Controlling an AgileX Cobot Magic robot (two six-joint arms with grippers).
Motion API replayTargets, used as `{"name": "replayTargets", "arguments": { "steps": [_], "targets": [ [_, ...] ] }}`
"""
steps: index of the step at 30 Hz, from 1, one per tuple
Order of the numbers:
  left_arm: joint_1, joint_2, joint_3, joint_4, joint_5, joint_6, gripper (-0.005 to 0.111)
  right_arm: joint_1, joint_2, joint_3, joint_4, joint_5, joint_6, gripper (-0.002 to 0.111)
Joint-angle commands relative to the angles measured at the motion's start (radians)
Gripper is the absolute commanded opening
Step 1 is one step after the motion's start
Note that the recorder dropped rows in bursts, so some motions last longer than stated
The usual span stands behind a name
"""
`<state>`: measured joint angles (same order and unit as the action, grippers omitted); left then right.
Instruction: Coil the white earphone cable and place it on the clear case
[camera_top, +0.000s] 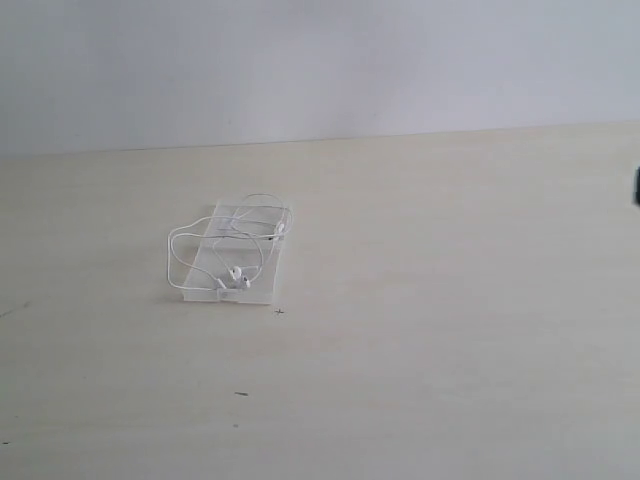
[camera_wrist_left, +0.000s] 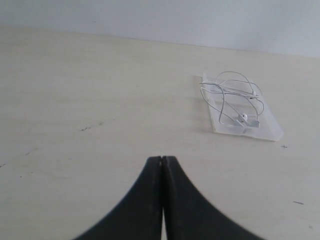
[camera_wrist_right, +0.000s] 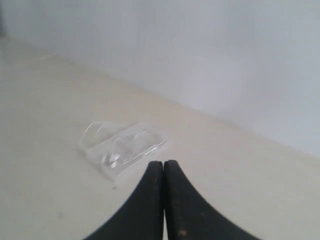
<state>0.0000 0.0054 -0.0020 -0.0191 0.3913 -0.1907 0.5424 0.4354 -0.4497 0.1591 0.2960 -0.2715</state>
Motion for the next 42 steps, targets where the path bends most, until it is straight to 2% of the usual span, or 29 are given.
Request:
{"name": "replayTargets", "arguments": {
  "steps": [1,6,11,14,20,34,42],
  "targets": [
    [0.001,-0.005,0.002,0.001,-0.005,0.002,0.0,-0.126,-0.15,0.163,0.046,-0.253,0.01,0.0],
    [0.001,-0.005,0.002,0.001,-0.005,0.002,0.0,-0.248,-0.29,0.339,0.18,-0.384,0.01,0.0],
    [0.001,-0.005,0.002,0.001,-0.005,0.002,0.0,-0.338,-0.376,0.446,0.191,-0.426,0.012,0.0],
    [0.001,-0.005,0.002,0.001,-0.005,0.002,0.0,-0.382,-0.422,0.45,0.191,-0.405,0.012,0.0],
    [0.001,-0.005,0.002,0.001,-0.005,0.002,0.0,-0.446,-0.435,0.45,0.189,-0.246,0.006,0.0],
    [0.001,-0.005,0.002,0.003,-0.005,0.002,0.0,-0.448,-0.435,0.45,0.199,-0.045,0.013,0.0],
    [0.001,-0.005,0.002,0.003,-0.005,0.002,0.0,-0.448,-0.435,0.45,-0.146,-0.018,0.344,0.0]
  ]
}}
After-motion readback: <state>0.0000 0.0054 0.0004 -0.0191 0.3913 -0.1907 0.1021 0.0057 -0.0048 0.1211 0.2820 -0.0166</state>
